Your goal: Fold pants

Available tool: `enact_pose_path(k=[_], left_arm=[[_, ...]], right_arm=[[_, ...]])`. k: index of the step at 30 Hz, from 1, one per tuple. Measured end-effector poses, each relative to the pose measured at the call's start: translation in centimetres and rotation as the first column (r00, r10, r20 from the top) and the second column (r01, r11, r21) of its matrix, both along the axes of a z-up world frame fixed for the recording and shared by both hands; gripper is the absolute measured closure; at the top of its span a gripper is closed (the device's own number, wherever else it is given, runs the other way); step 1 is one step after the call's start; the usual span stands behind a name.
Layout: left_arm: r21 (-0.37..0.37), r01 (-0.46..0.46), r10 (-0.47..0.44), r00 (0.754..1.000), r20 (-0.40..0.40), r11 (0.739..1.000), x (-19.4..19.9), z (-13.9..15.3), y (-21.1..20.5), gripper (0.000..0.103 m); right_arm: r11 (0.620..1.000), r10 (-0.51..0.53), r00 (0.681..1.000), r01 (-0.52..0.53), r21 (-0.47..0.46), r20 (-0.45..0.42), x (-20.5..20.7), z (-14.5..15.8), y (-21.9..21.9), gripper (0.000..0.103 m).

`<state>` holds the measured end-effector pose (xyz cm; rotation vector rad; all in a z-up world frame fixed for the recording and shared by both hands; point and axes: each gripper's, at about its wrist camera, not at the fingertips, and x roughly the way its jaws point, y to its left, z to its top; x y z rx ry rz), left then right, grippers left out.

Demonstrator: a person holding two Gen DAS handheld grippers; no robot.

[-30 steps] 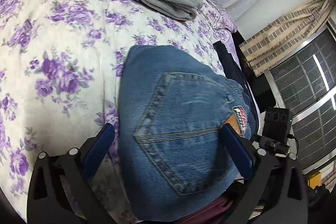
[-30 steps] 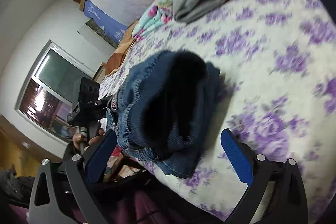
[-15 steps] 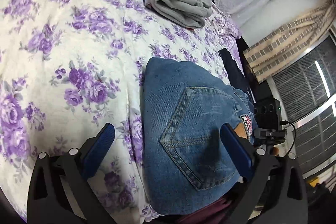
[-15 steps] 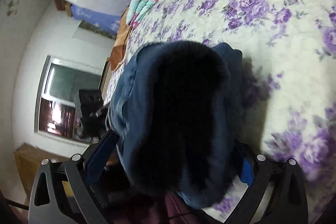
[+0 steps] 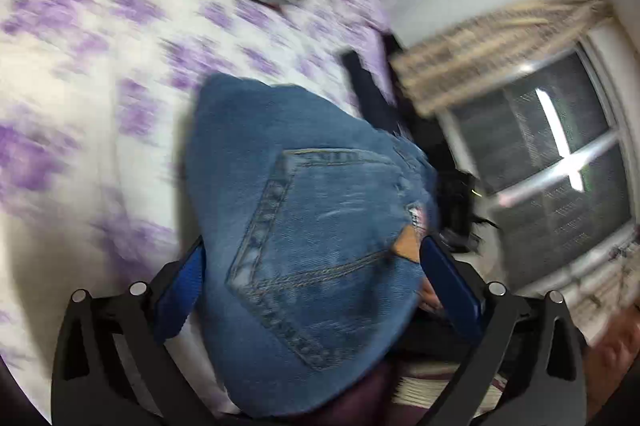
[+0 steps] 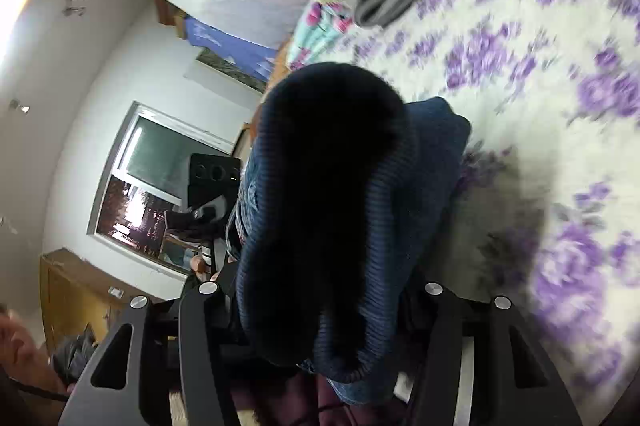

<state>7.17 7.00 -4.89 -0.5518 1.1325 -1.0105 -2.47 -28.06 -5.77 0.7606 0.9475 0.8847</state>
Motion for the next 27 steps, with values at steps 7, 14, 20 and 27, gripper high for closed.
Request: enact_pose_path(k=[7,14,20,27], left_arm=[[0.037,0.018,-0.017,0.999,-0.04,0.999,0.5,-3.3,-2.3,0.004],[0.021,-0.013,0.013,1.0,0.012,1.0,-1.2,-1.0,-4.3,0.004],[0.025,-0.041,0.039,0.998,0.055,0.999,-2.9,1.2,-5.0,0.004],[0.047,-0.083,0.08,0.995,0.066,0.995,-1.3,3.6,-5.4,0.005]], right_arm=[[0.999,0.049,0.996,-0.049,0.013,-0.069,1.3,-2.3,0.3,0.019],[0.999,0.019,1.0,-0.019,-0.027,-0.001,0.5,-0.3,2.0,0.038],[0.997,0.049,0.997,-0.046,-0.058,0.057,-0.2,1.1,2.7,0.039],[0.993,0.051,0.995,-0.041,-0.114,0.085,1.8,3.9,3.0,0.039]])
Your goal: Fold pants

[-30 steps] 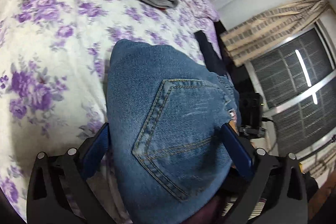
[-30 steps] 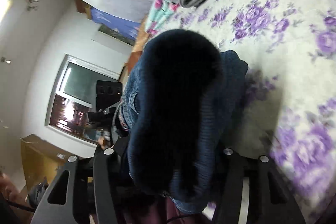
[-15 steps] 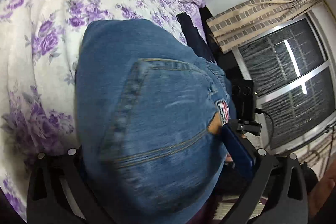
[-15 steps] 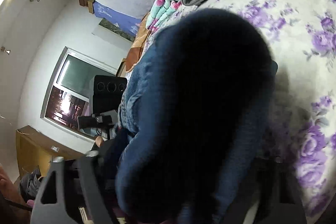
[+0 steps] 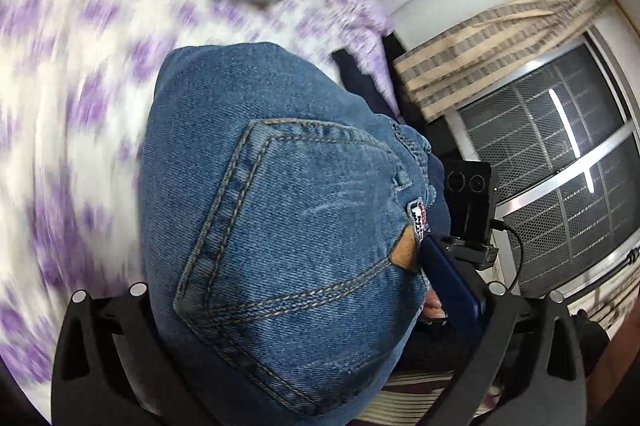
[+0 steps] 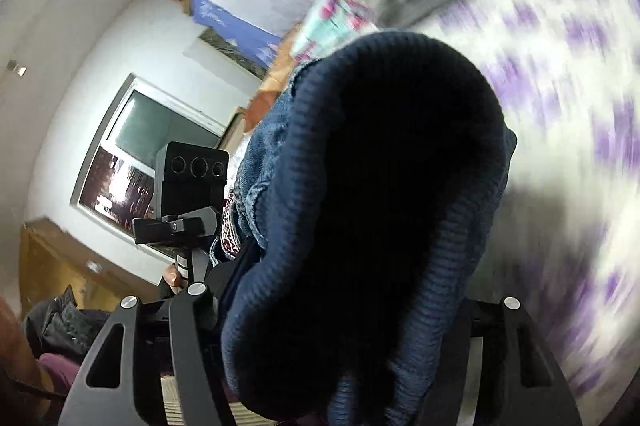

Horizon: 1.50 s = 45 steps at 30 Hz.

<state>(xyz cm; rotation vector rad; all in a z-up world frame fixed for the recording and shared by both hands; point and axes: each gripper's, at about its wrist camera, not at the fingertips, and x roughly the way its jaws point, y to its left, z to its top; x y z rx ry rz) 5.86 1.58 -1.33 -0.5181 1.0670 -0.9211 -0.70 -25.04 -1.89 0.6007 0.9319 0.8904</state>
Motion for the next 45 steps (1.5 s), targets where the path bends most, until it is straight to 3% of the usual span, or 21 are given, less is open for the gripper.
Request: enact_pose_path(k=[4,8,11,13,15,17,19,20,21,23,26,28,32,34,36,38,40,41,43,45], left_arm=[[0.002,-0.019,0.019,0.993,0.114,1.0,5.4,7.4,-1.0,0.004],[-0.011,-0.067,0.067,0.968,0.241,0.998,16.0,16.1,-2.2,0.004],[-0.03,-0.1,0.104,0.96,0.26,0.995,24.0,18.6,-2.4,0.004],[-0.037,-0.109,0.114,0.967,0.229,0.993,28.1,17.9,-2.3,0.004],[-0.04,-0.134,0.138,0.978,0.159,0.99,33.6,15.0,-2.4,0.004],[-0.019,-0.156,0.157,0.986,0.059,0.988,38.2,9.1,-1.3,0.004],[0.043,-0.205,0.209,0.972,-0.105,0.978,42.0,2.2,-1.3,0.005],[0.031,-0.221,0.224,0.961,-0.165,0.975,42.6,0.1,-1.2,0.005],[-0.014,-0.235,0.229,0.956,-0.184,0.972,42.7,-0.9,-0.9,0.004],[-0.039,-0.2,0.194,0.974,-0.119,0.979,42.1,0.7,-0.9,0.004],[-0.036,-0.179,0.173,0.976,-0.134,0.983,41.2,2.3,-0.5,0.004],[-0.024,-0.19,0.185,0.974,-0.13,0.982,40.3,3.5,0.0,0.005],[0.024,-0.237,0.237,0.971,0.002,0.971,34.1,7.3,1.9,0.005],[0.018,-0.248,0.245,0.965,0.094,0.969,29.7,9.4,2.2,0.005],[0.013,-0.264,0.255,0.942,0.217,0.964,22.7,12.5,2.5,0.005],[0.037,-0.348,0.316,0.886,0.339,0.937,16.9,14.9,3.2,0.005],[0.048,-0.452,0.402,0.832,0.382,0.891,12.1,16.2,4.1,0.005],[0.06,-0.475,0.419,0.823,0.384,0.878,10.5,16.3,4.3,0.005],[0.149,-0.499,0.401,0.813,0.422,0.854,7.2,16.1,3.2,0.005],[0.247,-0.536,0.365,0.782,0.506,0.807,3.0,14.6,1.3,0.005]], right_arm=[[0.999,-0.002,0.992,0.008,-0.048,0.125,6.3,8.3,0.2,0.039],[0.989,-0.04,0.959,0.078,-0.127,0.28,15.2,16.6,0.8,0.039],[0.979,-0.086,0.948,0.138,-0.149,0.307,24.1,20.2,1.3,0.039],[0.965,-0.114,0.943,0.18,-0.189,0.313,29.5,20.1,1.9,0.037],[0.942,-0.149,0.945,0.226,-0.25,0.291,35.0,17.8,2.5,0.026],[0.913,-0.182,0.955,0.252,-0.321,0.235,39.6,14.0,2.7,0.015],[0.84,-0.24,0.957,0.29,-0.458,0.165,43.8,8.5,2.8,0.013],[0.828,-0.243,0.958,0.286,-0.483,0.152,44.9,6.8,2.9,0.012],[0.838,-0.24,0.957,0.29,-0.462,0.164,45.0,6.7,2.7,0.01],[0.86,-0.225,0.951,0.296,-0.416,0.212,44.1,8.0,2.0,0.01],[0.858,-0.248,0.936,0.331,-0.392,0.249,42.8,9.7,-1.0,0.01],[0.845,-0.283,0.91,0.385,-0.371,0.302,40.5,11.5,-2.3,0.01],[0.825,-0.379,0.848,0.491,-0.279,0.371,32.6,13.6,-6.0,0.004],[0.831,-0.395,0.835,0.502,-0.24,0.383,27.6,13.9,-6.7,0.004],[0.832,-0.378,0.823,0.503,-0.234,0.424,21.8,14.3,-6.1,0.004],[0.825,-0.346,0.79,0.513,-0.237,0.506,16.1,14.3,-4.7,0.004],[0.826,-0.327,0.778,0.512,-0.238,0.537,11.6,13.4,-3.4,0.004],[0.842,-0.313,0.791,0.487,-0.233,0.525,9.4,13.0,-2.7,0.004],[0.858,-0.302,0.796,0.466,-0.214,0.524,6.3,12.1,-1.8,0.004],[0.859,-0.284,0.774,0.468,-0.208,0.565,2.4,10.5,-0.2,0.004]])
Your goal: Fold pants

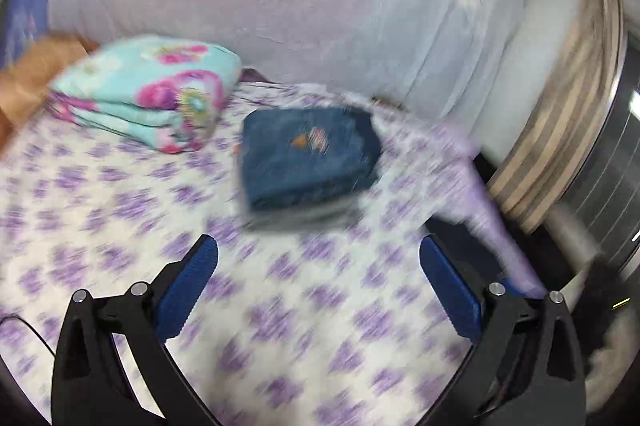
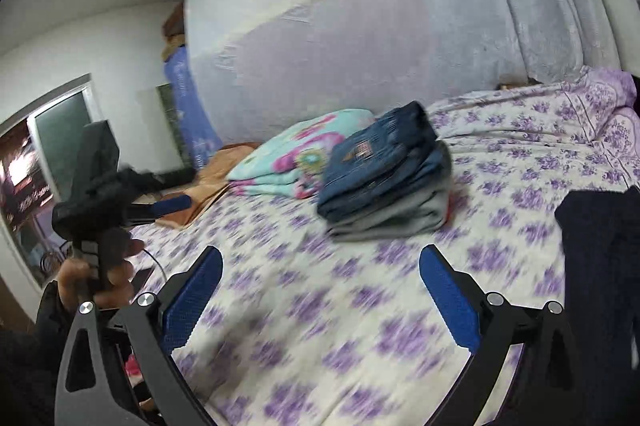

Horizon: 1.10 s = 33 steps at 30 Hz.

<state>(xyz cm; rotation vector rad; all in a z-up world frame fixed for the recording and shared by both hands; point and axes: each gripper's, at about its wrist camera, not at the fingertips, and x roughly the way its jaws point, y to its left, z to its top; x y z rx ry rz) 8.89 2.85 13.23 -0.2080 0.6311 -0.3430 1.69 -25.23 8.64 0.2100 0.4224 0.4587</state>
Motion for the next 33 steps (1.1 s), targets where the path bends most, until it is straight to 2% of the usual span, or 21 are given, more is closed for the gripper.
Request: enact_pose_path(k=[1,2,4,6,8,10,14,17,25,33], left_arm=[[0.06,-0.016,0.016,1.0,0.001,0.998,-2.1,-1.4,-1.1,0.005],[0.082,-0.017,0.018,1.0,-0.007,0.996,-3.3,-2.4,-1.7,0.005],[0.094,-0.013,0.013,1.0,-0.008,0.996,-6.1,-4.3,-2.5,0.005],[0.136,-0.042,0.039,0.999,0.021,0.99,-8.9,-5.8,-3.2,0.005],[0.227,-0.091,0.083,0.996,0.045,0.97,-10.8,-6.9,-3.9,0.005],[0.281,-0.11,0.103,0.994,0.038,0.954,-11.7,-7.4,-4.4,0.005],[0.269,-0.118,0.112,0.993,0.037,0.956,-12.6,-7.5,-4.4,0.005],[0.292,-0.142,0.129,0.99,0.061,0.946,-13.1,-7.7,-4.7,0.005],[0.313,-0.111,0.108,0.994,0.028,0.943,-13.2,-8.3,-5.2,0.005],[0.319,-0.137,0.14,0.99,0.016,0.938,-12.8,-8.8,-4.5,0.005]], right_arm=[[1.0,-0.004,1.0,0.004,-0.022,0.02,-1.7,-0.3,0.8,0.004],[0.999,-0.011,0.999,0.012,-0.046,0.039,-3.1,-1.0,1.5,0.004],[0.996,-0.008,0.998,0.013,-0.086,0.063,-5.8,-2.5,2.9,0.004],[0.995,-0.009,0.998,0.015,-0.099,0.061,-7.3,-3.7,3.5,0.004],[0.993,-0.019,0.999,0.023,-0.114,0.035,-8.7,-4.5,3.7,0.004],[0.988,-0.066,0.997,0.069,-0.141,0.029,-9.9,-4.5,3.5,0.004],[0.975,-0.18,0.983,0.181,-0.132,0.015,-10.9,-4.5,1.9,0.004],[0.967,-0.23,0.973,0.227,-0.114,-0.006,-11.1,-5.0,0.7,0.004],[0.962,-0.239,0.971,0.234,-0.142,-0.018,-11.2,-5.8,0.6,0.004],[0.962,-0.235,0.972,0.228,-0.149,-0.031,-10.6,-6.1,0.8,0.004]])
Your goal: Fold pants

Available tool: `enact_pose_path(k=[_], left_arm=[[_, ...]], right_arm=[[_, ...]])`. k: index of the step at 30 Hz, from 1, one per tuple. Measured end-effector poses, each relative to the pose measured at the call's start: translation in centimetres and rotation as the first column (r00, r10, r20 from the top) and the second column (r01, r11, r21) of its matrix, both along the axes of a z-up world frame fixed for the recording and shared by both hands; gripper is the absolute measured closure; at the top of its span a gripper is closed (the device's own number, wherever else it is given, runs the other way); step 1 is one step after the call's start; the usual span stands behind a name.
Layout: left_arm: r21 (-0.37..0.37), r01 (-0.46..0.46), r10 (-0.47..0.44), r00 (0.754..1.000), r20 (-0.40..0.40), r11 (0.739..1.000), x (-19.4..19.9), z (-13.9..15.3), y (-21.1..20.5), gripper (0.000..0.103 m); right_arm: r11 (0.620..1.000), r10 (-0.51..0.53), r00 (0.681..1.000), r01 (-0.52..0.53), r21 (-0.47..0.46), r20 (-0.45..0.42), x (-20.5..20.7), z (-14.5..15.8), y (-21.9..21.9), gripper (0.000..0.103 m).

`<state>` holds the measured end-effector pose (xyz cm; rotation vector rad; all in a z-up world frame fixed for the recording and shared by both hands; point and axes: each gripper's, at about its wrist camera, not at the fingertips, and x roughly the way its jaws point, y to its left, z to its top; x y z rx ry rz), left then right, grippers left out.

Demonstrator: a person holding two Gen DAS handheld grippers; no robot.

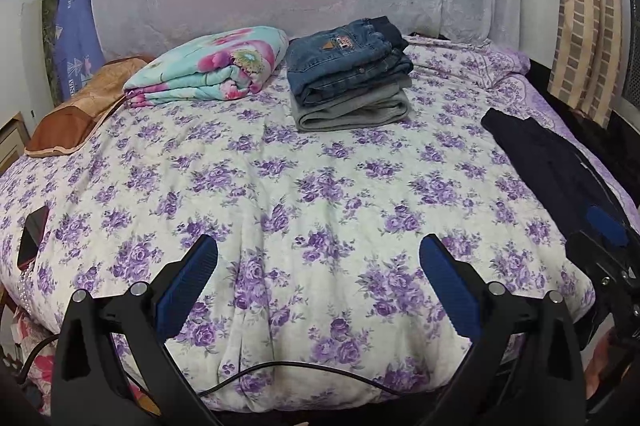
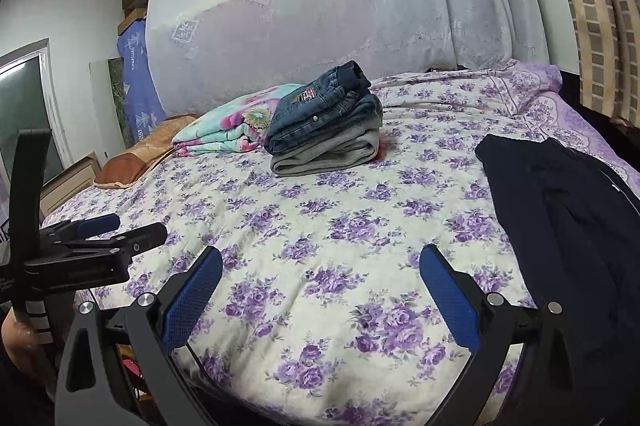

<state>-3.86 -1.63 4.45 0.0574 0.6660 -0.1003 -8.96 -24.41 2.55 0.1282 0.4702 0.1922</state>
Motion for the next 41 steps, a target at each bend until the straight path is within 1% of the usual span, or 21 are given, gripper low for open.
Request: enact_pose_path(k=[10,14,22,25,29,33,36,41], left_arm=[[-0.003,-0.007,0.007,1.0,-0.013,1.0,0.4,-0.2,0.2,0.005],[0.014,-0.014,0.014,1.0,-0.01,1.0,0.5,-0.3,0.1,0.005],[0.007,-0.023,0.023,0.999,-0.023,1.0,0.7,-0.5,0.2,0.005],[0.021,-0.025,0.026,1.0,-0.012,0.999,0.6,-0.5,0.1,0.005],[0.05,-0.031,0.028,0.998,0.048,0.998,0.2,-0.5,-0.1,0.005],[0.038,-0.007,0.006,1.0,0.02,0.999,0.5,-0.7,-0.2,0.005],[0.053,-0.016,0.015,1.0,0.018,0.998,0.6,-0.7,-0.3,0.005],[0.046,-0.019,0.02,1.0,-0.011,0.999,1.0,-1.1,-0.1,0.005]], right_arm=[[1.0,0.002,1.0,-0.002,0.001,-0.013,0.4,-0.2,0.0,0.004],[1.0,0.002,1.0,-0.002,0.001,-0.015,0.4,-0.2,0.0,0.004],[1.0,0.003,1.0,-0.003,-0.001,-0.019,0.4,-0.4,0.1,0.004],[1.0,0.004,1.0,-0.004,-0.002,-0.021,0.4,-0.5,0.1,0.004],[1.0,0.004,1.0,-0.004,-0.002,-0.022,0.4,-0.5,0.1,0.004],[1.0,0.005,1.0,-0.005,-0.001,-0.027,0.5,-0.6,0.2,0.004],[1.0,0.006,1.0,-0.006,-0.002,-0.031,0.5,-0.8,0.1,0.004],[1.0,0.008,0.999,-0.008,-0.002,-0.039,0.8,-1.0,0.0,0.004]])
